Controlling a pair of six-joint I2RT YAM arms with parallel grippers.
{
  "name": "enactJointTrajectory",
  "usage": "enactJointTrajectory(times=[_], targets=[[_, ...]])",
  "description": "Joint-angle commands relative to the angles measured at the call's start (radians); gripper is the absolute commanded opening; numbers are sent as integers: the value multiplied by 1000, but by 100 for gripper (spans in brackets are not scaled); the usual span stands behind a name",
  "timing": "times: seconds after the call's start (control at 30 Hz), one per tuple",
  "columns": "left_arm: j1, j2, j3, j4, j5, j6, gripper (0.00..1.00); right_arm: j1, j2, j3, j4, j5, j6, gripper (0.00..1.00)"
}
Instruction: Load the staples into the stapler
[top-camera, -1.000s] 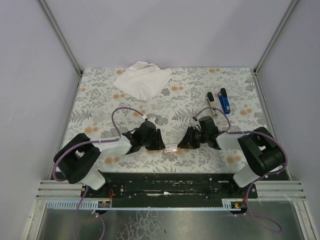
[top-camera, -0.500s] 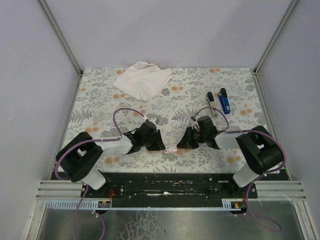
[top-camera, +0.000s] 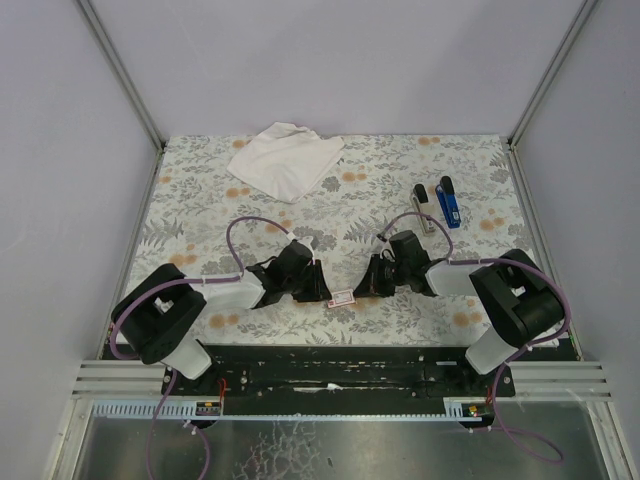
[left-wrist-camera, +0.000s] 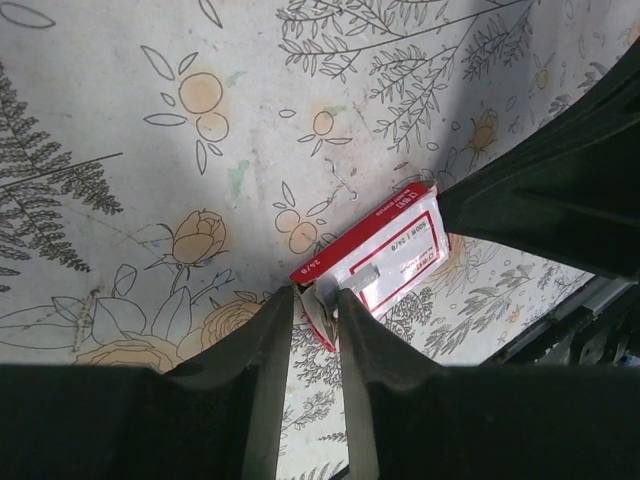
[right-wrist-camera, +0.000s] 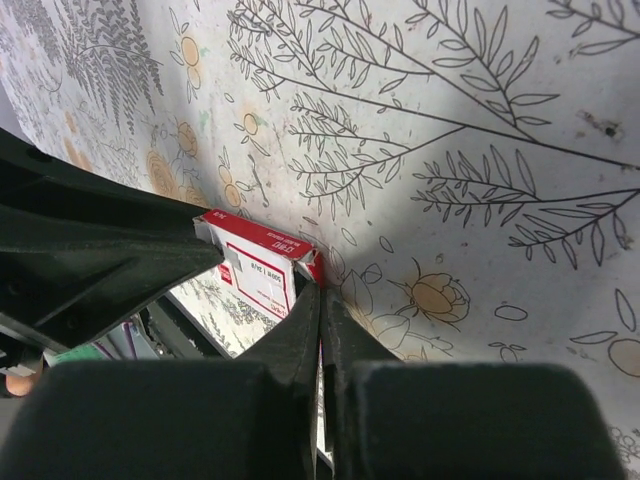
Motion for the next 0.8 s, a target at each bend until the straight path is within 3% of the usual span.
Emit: enactJointTrajectory(times=[0.0, 0.1, 0.23, 0.37, 0.5, 0.77], targets=[[-1, -30, -19, 51, -32, 40, 33, 11, -9, 56, -66, 27, -66, 0], [-5, -70, -34, 68, -100, 113, 60, 12, -22, 88, -133, 53, -130, 0], [-43, -105, -48, 120, -171, 256, 79, 12, -25, 135, -221, 50, -211, 0], [-116, -114, -111, 309, -150, 438, 80, 13, -13, 172, -291, 20, -275, 0], [-147, -102, -174, 460, -95, 509, 80, 11, -7, 191, -339, -20, -319, 0], [-188, 1, -139, 497, -70, 589, 80, 12, 19, 195, -347, -84, -340, 0]])
